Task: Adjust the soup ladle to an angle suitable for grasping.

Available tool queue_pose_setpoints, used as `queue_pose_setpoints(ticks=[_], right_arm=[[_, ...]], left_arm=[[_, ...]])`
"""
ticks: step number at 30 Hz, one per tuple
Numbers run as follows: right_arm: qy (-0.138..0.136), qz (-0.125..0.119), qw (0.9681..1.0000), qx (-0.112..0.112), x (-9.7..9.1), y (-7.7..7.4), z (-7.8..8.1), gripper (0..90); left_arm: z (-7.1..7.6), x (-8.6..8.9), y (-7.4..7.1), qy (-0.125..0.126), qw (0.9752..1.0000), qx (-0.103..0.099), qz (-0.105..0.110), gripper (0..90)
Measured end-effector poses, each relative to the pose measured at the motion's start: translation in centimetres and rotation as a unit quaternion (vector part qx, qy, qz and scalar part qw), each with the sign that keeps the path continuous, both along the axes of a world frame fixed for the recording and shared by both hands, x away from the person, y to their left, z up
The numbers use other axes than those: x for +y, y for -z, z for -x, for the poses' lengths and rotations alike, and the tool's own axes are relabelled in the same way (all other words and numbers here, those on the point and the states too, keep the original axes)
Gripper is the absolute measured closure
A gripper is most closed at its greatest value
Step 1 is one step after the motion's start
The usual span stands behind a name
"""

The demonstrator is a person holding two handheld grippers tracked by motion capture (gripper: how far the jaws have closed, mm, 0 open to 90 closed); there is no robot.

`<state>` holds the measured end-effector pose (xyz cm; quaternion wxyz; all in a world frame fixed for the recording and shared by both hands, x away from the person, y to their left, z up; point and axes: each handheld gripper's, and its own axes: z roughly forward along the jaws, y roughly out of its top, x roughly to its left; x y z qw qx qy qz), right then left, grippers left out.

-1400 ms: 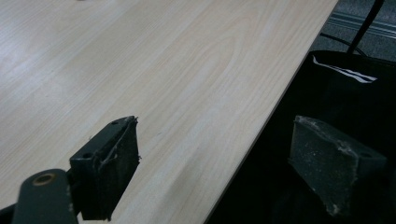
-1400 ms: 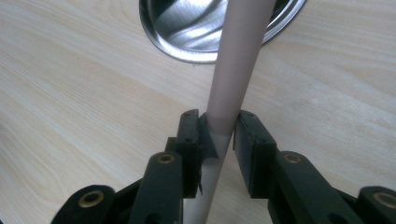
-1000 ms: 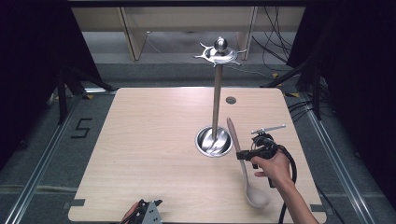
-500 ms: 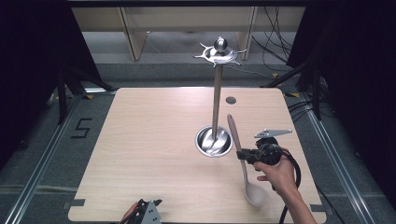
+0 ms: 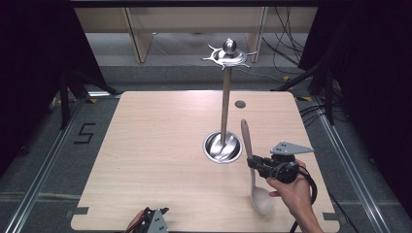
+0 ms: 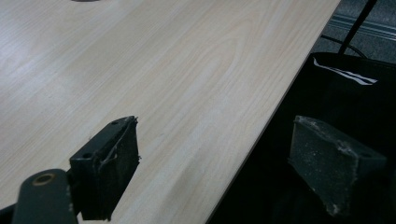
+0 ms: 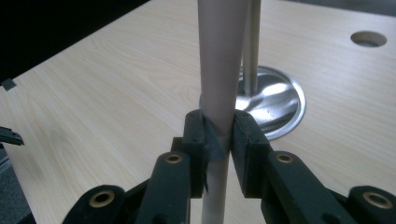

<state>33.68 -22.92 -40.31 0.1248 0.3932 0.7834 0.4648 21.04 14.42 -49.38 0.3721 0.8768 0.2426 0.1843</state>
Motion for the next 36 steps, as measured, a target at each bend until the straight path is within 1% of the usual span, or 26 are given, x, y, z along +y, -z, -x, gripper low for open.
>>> queue_pose_setpoints(ticks=[1,2,3,5,6,7,8,9,10,11,13,15,16,17,19,20,21,23,26,27,28,29,30,31,32,36], right_arm=[[-0.003,-0.015,0.9999,0.001,0.0,0.0,0.2,77.2],[-0.004,-0.026,0.9996,-0.011,-0.2,0.1,0.4,77.1],[-0.003,-0.048,0.9986,-0.024,-0.5,0.3,0.6,77.2],[0.001,-0.056,0.9980,-0.028,-0.5,0.5,0.7,77.2],[0.004,-0.055,0.9981,-0.027,-0.8,0.5,0.9,77.2],[-0.001,-0.059,0.9975,-0.040,-0.8,0.5,0.8,77.2],[-0.001,-0.059,0.9975,-0.040,-0.8,0.5,0.8,77.2],[-0.005,-0.058,0.9969,-0.053,-0.9,0.2,0.7,77.2],[-0.005,-0.058,0.9969,-0.053,-0.9,0.2,0.7,77.2],[-0.003,-0.058,0.9964,-0.063,-0.9,0.0,0.7,77.2],[0.002,-0.063,0.9959,-0.065,-0.9,-0.7,0.8,77.2],[-0.002,-0.068,0.9954,-0.068,-0.9,-1.0,0.9,77.2],[-0.006,-0.075,0.9942,-0.077,-0.9,-1.2,0.7,77.2],[-0.008,-0.073,0.9933,-0.090,-0.9,-1.6,0.6,77.2],[-0.006,-0.068,0.9935,-0.091,-1.0,-2.4,0.5,77.2],[-0.002,-0.068,0.9926,-0.100,-1.0,-2.7,0.3,77.2],[-0.004,-0.058,0.9918,-0.114,-1.1,-3.0,0.1,77.2],[0.001,-0.057,0.9915,-0.117,-1.1,-4.2,-0.3,77.2],[0.006,-0.049,0.9917,-0.118,-1.2,-5.0,-0.5,77.2],[0.002,-0.043,0.9909,-0.128,-1.3,-5.3,-0.7,77.2],[0.006,-0.040,0.9914,-0.125,-1.3,-5.6,-0.8,77.2],[0.006,-0.039,0.9902,-0.134,-1.2,-5.8,-1.0,77.2],[0.005,-0.030,0.9912,-0.129,-1.3,-6.2,-1.1,77.2],[0.008,-0.032,0.9903,-0.135,-1.1,-6.4,-1.2,77.2],[0.011,-0.024,0.9895,-0.142,-1.1,-6.6,-1.5,77.2],[0.012,-0.011,0.9893,-0.145,-0.7,-7.5,-2.0,77.2]], left_arm=[[0.0,0.1,-0.1,-0.002,1.0000,0.000,-0.005,15.1],[0.0,0.1,-0.2,-0.003,1.0000,-0.005,-0.007,15.0],[-0.1,0.2,-0.2,0.000,0.9998,-0.010,-0.016,15.0],[0.0,0.0,0.0,-0.001,1.0000,0.001,-0.002,15.0],[0.0,0.0,-0.1,0.000,1.0000,-0.002,-0.008,15.0],[0.0,0.0,-0.1,0.000,1.0000,-0.002,-0.008,15.0],[0.0,0.0,-0.1,0.003,1.0000,0.001,-0.008,15.0],[0.0,-0.1,-0.1,0.001,1.0000,0.000,-0.005,15.0],[0.0,-0.1,-0.1,0.000,1.0000,-0.001,-0.007,15.0],[0.0,0.0,-0.1,0.000,1.0000,-0.002,-0.008,15.0],[0.0,0.0,0.0,0.001,1.0000,0.003,-0.004,15.0],[0.1,-0.1,-0.1,0.002,1.0000,0.003,-0.002,15.0],[0.1,-0.1,-0.1,0.002,1.0000,-0.003,-0.006,15.0],[0.1,-0.1,-0.1,0.002,1.0000,-0.002,-0.005,15.0],[0.1,-0.1,-0.1,0.002,1.0000,0.000,-0.006,15.0],[0.1,-0.1,-0.1,0.002,1.0000,0.000,-0.007,15.0],[0.1,-0.1,-0.1,0.001,1.0000,0.000,-0.006,15.1],[0.0,0.0,-0.1,0.001,1.0000,0.000,-0.005,15.0],[0.0,0.0,-0.1,0.001,1.0000,0.000,-0.004,15.0],[0.0,0.0,0.0,0.001,1.0000,0.000,-0.004,15.0],[0.0,0.0,-0.1,0.001,1.0000,0.000,-0.004,15.0],[0.0,0.0,-0.1,0.001,1.0000,0.000,-0.004,15.0],[0.0,-0.1,0.0,0.001,1.0000,0.004,-0.001,15.1],[0.0,-0.1,0.0,0.001,1.0000,0.005,0.000,15.0],[0.0,-0.1,0.0,0.001,1.0000,0.003,-0.002,15.0],[0.0,-0.1,0.0,0.002,1.0000,0.005,0.000,15.0]])
